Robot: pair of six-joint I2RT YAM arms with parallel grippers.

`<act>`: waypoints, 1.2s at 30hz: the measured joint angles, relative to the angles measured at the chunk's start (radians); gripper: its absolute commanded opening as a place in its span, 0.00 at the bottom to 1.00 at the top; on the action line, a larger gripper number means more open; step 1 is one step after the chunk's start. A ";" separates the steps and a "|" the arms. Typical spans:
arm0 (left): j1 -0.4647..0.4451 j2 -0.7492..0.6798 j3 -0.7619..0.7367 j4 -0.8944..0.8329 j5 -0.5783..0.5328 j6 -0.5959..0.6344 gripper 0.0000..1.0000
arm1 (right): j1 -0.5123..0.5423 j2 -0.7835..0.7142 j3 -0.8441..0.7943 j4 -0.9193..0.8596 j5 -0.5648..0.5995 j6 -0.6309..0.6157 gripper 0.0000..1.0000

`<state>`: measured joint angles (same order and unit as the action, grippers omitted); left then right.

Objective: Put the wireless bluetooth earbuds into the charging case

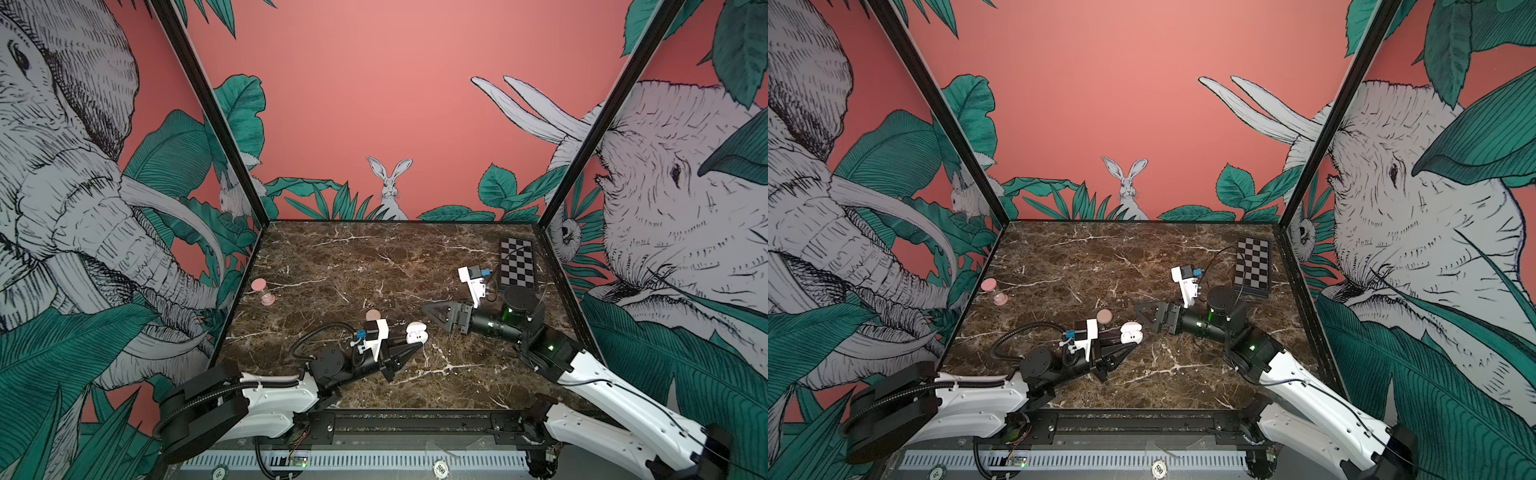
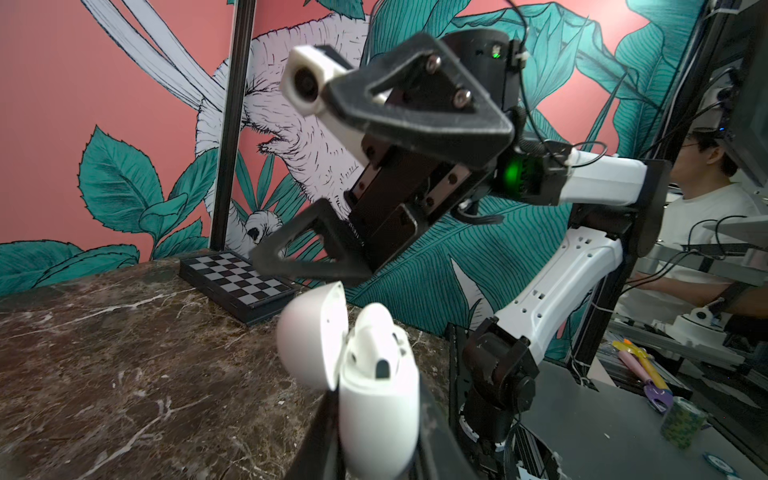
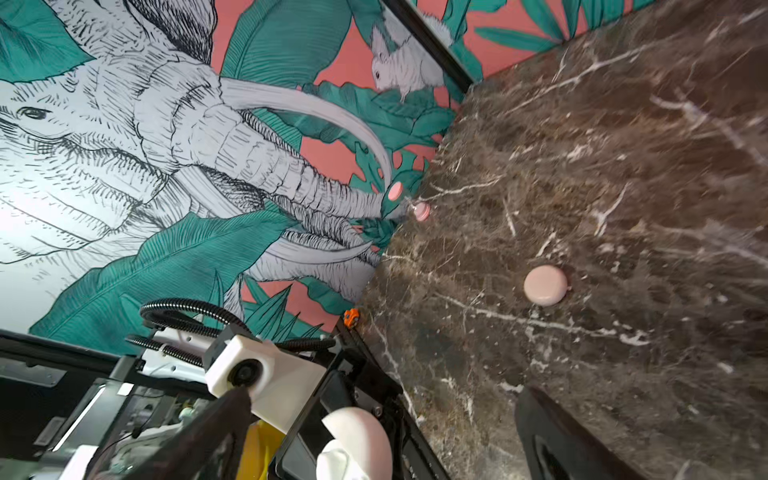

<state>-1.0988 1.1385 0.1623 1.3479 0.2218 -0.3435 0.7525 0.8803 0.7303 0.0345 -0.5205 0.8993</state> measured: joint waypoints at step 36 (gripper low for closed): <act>0.064 0.049 0.019 -0.015 0.002 -0.187 0.00 | -0.018 -0.158 0.058 0.116 -0.272 0.114 0.98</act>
<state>-1.0344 1.1873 0.1818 1.3331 0.2241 -0.5304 0.7349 0.7223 0.7887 0.1501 -0.7921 1.0130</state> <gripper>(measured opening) 0.230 0.967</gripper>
